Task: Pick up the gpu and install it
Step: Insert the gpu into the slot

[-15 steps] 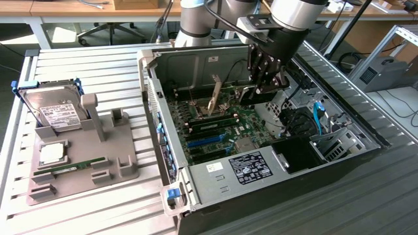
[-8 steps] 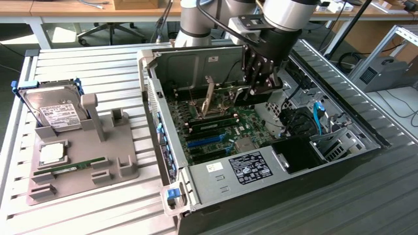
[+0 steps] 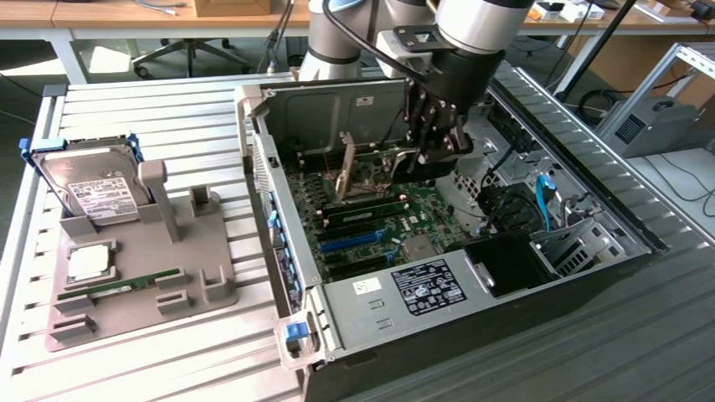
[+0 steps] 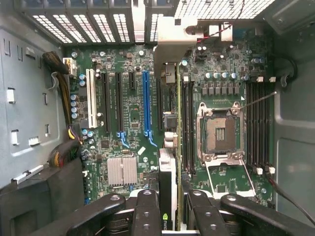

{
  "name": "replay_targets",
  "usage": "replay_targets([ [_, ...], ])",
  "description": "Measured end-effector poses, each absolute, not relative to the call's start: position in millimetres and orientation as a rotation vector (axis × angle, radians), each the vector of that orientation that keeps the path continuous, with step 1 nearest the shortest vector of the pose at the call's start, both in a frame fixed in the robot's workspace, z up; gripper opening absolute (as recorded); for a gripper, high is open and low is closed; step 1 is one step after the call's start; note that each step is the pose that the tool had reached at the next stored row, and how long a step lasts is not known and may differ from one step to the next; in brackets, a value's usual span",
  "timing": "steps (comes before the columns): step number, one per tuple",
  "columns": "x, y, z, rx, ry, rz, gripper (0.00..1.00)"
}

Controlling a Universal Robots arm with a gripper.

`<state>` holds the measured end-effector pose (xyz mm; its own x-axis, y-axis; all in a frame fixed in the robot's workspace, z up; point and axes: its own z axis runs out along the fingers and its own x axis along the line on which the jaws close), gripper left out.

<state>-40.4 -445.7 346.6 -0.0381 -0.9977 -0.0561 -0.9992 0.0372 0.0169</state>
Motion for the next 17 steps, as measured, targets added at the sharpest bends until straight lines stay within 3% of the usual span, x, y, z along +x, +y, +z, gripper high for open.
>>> replay_targets([
  [12, -64.0, -452.5, 346.5, -2.152, 2.234, 0.064, 0.27],
  [17, -64.0, -454.1, 328.2, -2.152, 2.234, 0.064, 0.27],
])
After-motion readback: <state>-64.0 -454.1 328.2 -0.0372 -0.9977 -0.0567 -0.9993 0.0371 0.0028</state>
